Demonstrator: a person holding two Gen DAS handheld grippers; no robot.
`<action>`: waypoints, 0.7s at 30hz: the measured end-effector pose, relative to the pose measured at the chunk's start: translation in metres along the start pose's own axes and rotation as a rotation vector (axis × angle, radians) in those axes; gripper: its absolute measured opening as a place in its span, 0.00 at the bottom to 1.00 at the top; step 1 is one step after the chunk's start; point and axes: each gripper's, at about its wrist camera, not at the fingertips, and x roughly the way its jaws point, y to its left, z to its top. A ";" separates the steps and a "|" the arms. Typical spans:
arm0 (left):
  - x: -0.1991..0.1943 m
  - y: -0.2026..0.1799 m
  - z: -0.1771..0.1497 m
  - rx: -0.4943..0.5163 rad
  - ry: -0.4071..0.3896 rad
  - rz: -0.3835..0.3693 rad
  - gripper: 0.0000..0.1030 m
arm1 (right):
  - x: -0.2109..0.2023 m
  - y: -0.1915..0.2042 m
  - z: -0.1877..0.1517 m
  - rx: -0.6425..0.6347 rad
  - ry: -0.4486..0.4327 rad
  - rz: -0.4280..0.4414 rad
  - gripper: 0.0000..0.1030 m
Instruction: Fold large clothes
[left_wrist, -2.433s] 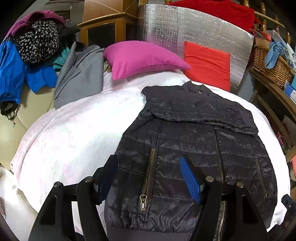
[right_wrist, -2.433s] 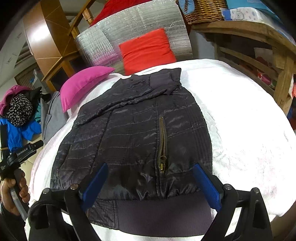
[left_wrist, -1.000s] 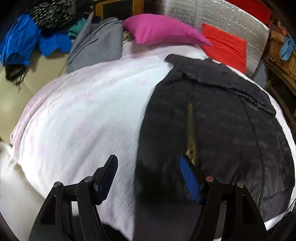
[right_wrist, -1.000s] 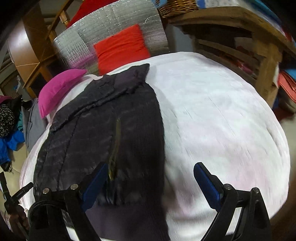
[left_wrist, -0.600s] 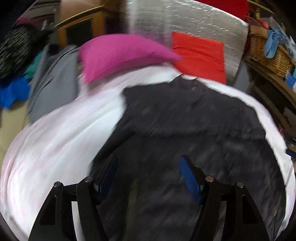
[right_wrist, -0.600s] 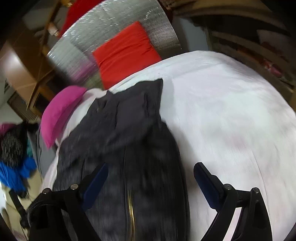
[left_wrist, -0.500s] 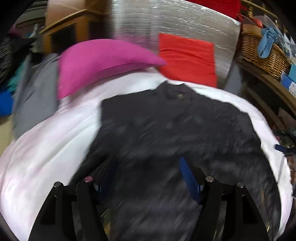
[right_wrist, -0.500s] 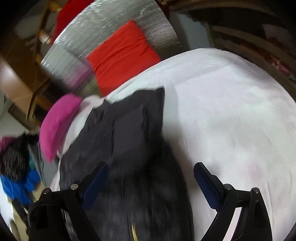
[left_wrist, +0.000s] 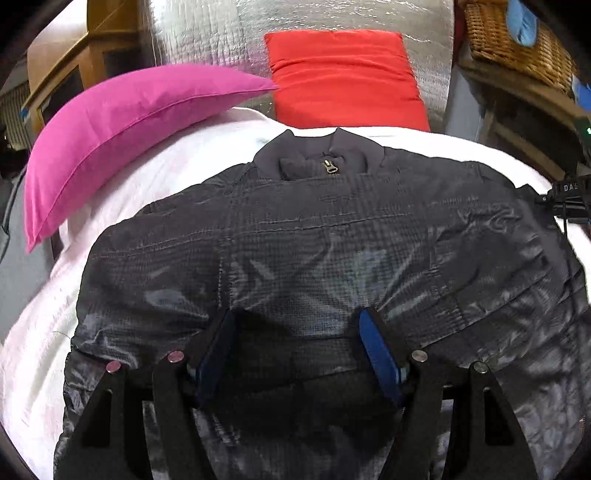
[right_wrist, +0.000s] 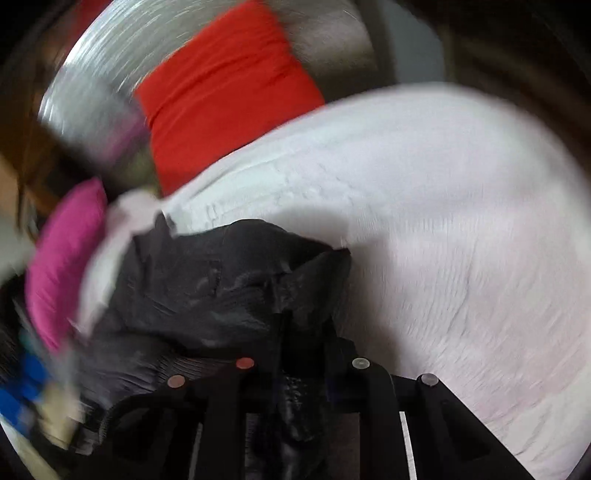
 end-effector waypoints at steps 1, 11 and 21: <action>0.000 0.001 0.001 -0.010 0.002 -0.002 0.69 | 0.000 0.001 -0.001 -0.004 -0.018 -0.068 0.24; -0.053 0.084 0.024 -0.169 -0.116 -0.121 0.76 | -0.085 0.109 -0.051 -0.235 -0.185 0.127 0.79; 0.028 0.243 0.039 -0.646 0.099 -0.233 0.78 | -0.011 0.162 -0.105 -0.416 0.006 0.160 0.80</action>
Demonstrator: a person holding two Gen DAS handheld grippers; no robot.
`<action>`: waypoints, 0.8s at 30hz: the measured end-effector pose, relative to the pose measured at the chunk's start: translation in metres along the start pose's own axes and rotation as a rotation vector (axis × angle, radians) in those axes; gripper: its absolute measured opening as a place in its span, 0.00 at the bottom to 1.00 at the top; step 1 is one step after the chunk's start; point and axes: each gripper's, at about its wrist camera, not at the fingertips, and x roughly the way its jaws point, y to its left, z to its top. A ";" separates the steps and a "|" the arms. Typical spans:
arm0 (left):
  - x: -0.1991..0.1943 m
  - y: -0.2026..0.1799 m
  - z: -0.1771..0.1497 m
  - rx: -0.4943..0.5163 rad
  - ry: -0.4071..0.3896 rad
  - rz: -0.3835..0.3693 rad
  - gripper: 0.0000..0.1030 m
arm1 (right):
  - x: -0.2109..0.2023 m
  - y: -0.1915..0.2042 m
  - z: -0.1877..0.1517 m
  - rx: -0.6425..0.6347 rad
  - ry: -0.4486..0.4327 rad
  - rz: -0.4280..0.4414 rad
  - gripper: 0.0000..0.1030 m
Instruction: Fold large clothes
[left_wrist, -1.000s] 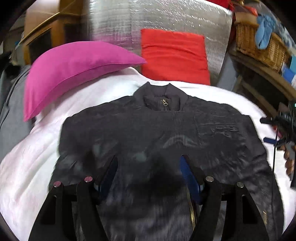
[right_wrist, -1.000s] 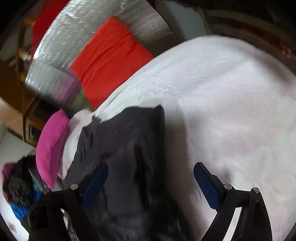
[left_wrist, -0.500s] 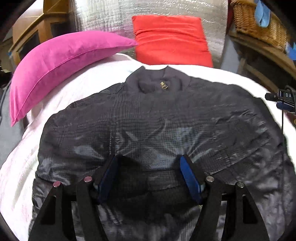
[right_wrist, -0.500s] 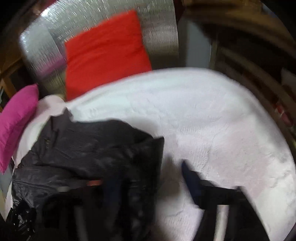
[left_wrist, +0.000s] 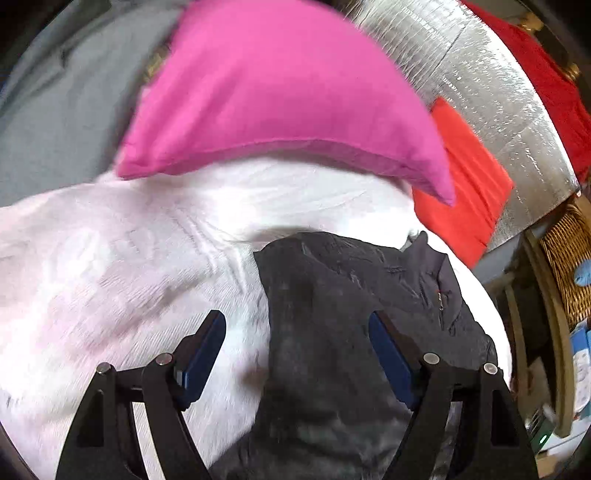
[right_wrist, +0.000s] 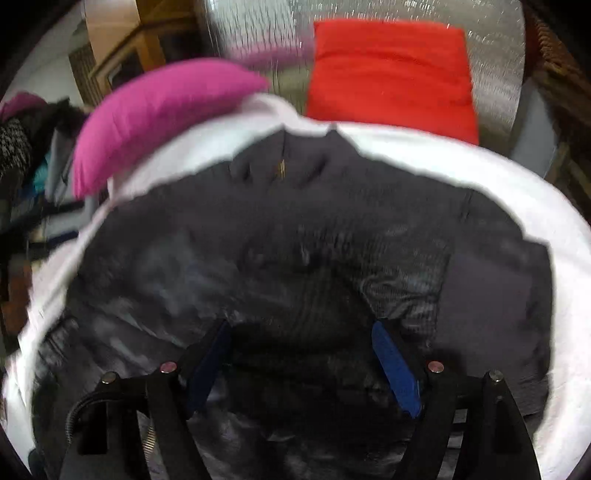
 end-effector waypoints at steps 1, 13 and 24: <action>0.008 0.001 0.003 -0.003 0.021 0.000 0.78 | 0.000 -0.001 -0.003 0.004 -0.012 0.004 0.80; 0.064 -0.005 0.024 -0.055 0.122 -0.036 0.20 | 0.003 -0.006 -0.004 0.017 -0.041 0.034 0.81; 0.056 -0.004 0.013 0.084 0.004 -0.032 0.13 | 0.002 -0.006 -0.010 0.013 -0.064 0.042 0.81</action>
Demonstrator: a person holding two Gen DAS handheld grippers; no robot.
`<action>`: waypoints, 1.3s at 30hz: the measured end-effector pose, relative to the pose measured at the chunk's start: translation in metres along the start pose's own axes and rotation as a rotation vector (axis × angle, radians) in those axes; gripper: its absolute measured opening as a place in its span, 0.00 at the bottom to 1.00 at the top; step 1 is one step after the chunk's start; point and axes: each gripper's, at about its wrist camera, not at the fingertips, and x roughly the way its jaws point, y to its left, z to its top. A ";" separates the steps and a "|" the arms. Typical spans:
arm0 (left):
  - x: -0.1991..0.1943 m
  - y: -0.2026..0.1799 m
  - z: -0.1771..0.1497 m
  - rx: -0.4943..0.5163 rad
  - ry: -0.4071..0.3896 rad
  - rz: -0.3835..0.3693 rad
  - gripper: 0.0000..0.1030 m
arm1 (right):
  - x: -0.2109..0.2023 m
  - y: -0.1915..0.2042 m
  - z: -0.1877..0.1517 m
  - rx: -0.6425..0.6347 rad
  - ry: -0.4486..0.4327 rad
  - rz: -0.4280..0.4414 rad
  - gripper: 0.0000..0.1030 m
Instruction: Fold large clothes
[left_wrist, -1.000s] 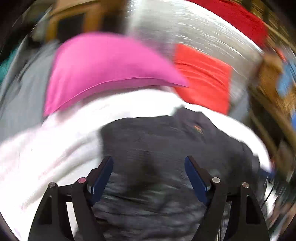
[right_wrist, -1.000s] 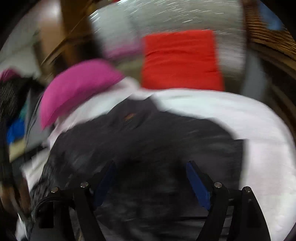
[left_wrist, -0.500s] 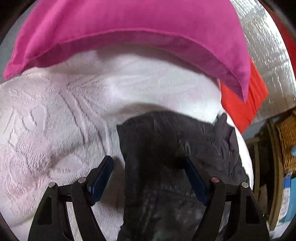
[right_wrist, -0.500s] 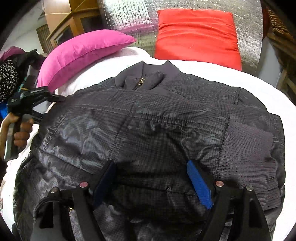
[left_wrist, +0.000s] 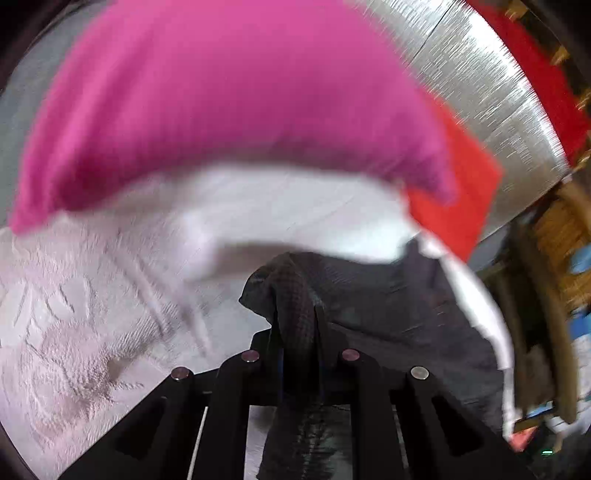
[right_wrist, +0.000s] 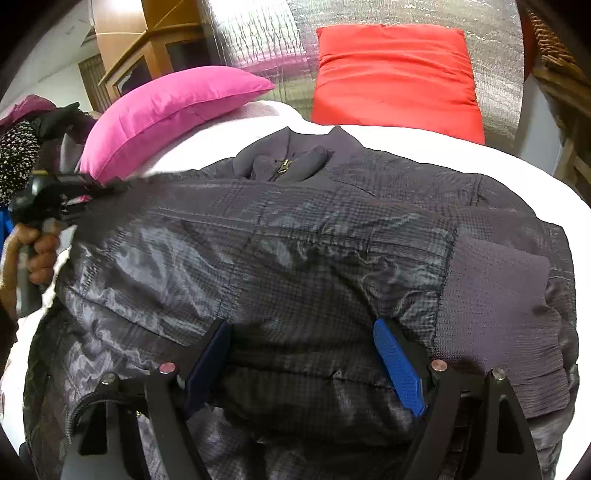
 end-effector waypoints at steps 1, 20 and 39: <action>0.008 0.002 -0.002 0.010 0.012 0.014 0.14 | 0.000 0.000 0.000 -0.002 0.000 -0.002 0.81; -0.017 0.005 0.008 0.029 0.003 0.015 0.13 | 0.000 0.001 -0.002 -0.003 -0.009 -0.001 0.81; -0.042 -0.001 -0.005 0.046 -0.038 0.116 0.38 | -0.001 0.002 -0.002 -0.007 -0.011 -0.001 0.81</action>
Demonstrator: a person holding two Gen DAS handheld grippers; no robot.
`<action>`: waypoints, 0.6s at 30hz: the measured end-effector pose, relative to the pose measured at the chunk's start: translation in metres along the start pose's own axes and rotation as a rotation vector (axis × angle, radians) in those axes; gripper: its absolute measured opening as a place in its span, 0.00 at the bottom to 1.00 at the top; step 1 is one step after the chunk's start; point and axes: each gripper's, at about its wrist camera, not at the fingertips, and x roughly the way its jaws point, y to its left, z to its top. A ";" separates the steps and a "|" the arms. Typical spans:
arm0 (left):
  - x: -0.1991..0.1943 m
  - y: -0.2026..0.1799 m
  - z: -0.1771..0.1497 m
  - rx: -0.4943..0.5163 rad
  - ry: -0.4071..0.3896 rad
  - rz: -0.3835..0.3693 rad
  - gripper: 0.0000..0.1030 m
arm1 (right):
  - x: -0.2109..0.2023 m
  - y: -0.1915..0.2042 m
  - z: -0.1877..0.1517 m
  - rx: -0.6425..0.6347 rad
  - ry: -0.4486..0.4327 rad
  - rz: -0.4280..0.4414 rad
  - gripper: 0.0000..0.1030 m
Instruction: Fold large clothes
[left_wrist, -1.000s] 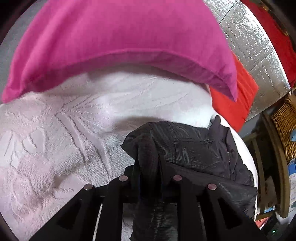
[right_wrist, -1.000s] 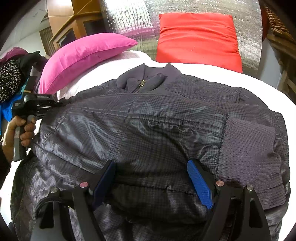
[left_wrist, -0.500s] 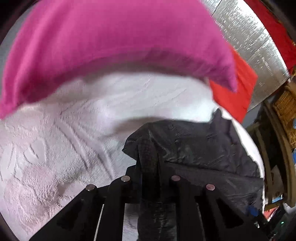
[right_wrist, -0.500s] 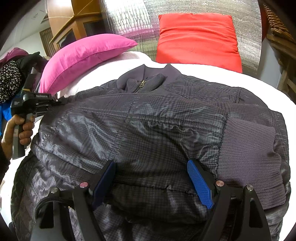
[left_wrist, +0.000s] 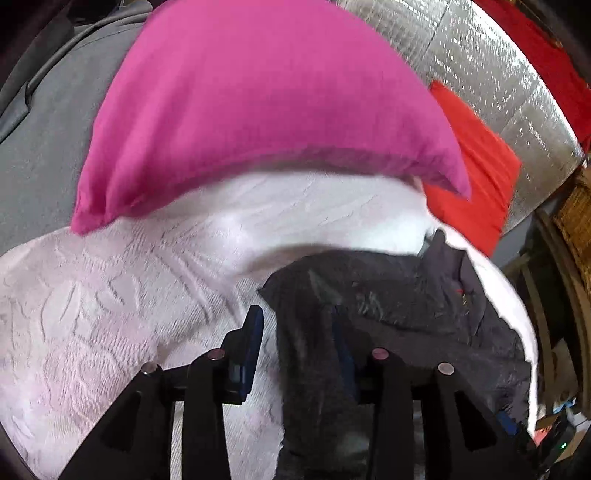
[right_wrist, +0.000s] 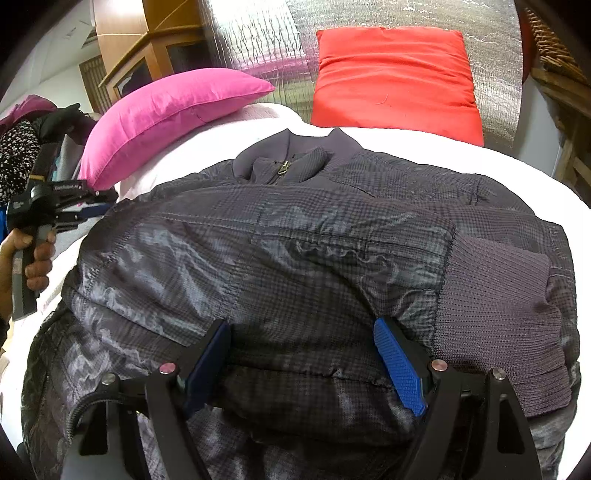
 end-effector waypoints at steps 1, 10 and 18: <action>0.004 0.004 -0.002 0.009 0.017 0.026 0.38 | 0.000 0.000 0.000 -0.001 0.000 -0.001 0.81; 0.013 0.031 -0.005 -0.067 0.031 0.129 0.40 | 0.000 0.000 0.000 0.001 -0.004 0.004 0.81; -0.038 -0.021 -0.029 0.120 -0.080 0.082 0.43 | 0.000 -0.001 -0.001 -0.002 -0.006 0.003 0.81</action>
